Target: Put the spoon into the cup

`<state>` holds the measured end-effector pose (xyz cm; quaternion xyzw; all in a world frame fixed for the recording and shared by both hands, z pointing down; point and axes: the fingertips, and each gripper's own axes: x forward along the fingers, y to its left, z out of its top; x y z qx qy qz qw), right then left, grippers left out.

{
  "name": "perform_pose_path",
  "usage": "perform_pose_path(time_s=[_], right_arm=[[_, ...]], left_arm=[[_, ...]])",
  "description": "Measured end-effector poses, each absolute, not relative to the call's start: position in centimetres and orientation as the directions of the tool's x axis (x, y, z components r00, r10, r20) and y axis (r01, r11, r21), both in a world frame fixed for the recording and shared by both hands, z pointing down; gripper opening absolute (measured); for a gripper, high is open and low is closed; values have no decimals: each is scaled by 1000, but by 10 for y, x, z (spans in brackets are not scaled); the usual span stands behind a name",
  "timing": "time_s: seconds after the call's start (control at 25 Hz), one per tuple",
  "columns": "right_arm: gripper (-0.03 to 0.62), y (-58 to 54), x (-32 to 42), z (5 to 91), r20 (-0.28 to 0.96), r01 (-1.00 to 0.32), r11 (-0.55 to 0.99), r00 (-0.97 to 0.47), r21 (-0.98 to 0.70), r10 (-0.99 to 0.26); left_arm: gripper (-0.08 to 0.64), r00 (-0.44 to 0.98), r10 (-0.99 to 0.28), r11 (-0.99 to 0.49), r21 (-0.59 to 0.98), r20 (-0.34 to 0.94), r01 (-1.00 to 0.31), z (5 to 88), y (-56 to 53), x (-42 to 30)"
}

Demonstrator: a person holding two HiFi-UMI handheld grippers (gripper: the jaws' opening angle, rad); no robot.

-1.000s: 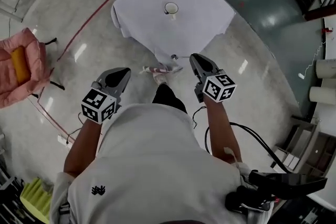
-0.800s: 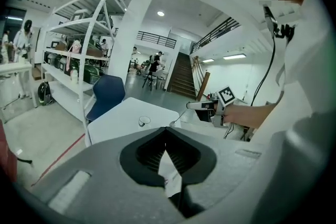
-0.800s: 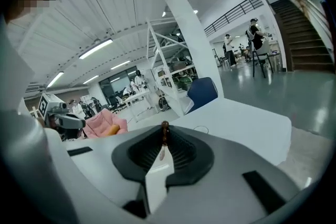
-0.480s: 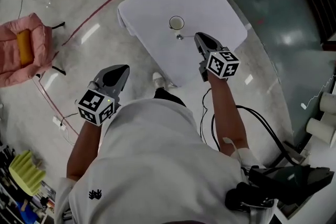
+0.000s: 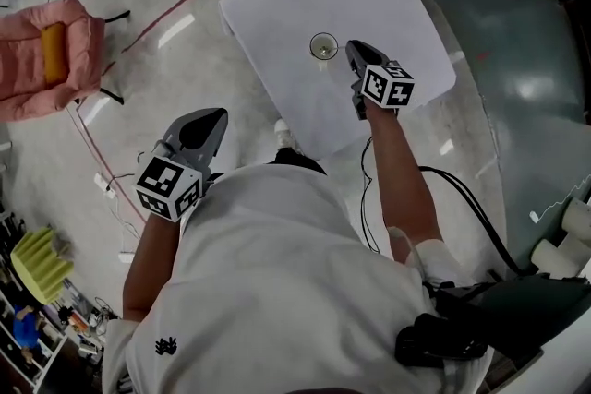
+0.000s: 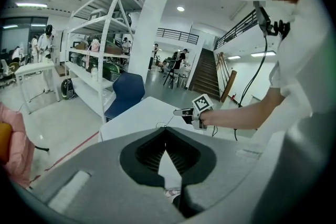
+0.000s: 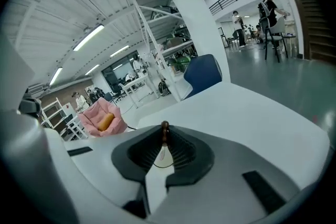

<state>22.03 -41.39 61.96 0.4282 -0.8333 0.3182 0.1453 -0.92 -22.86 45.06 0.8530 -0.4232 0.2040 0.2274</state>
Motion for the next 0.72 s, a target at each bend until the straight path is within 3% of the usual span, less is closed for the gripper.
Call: perform_pose_path(time_s=[0.72], right_arm=[[44,-441,190,697,593,-797,436,-603,-417,-533]], left_arm=[[11,461,-658,-437,198,595,-878,464,-235,-39]])
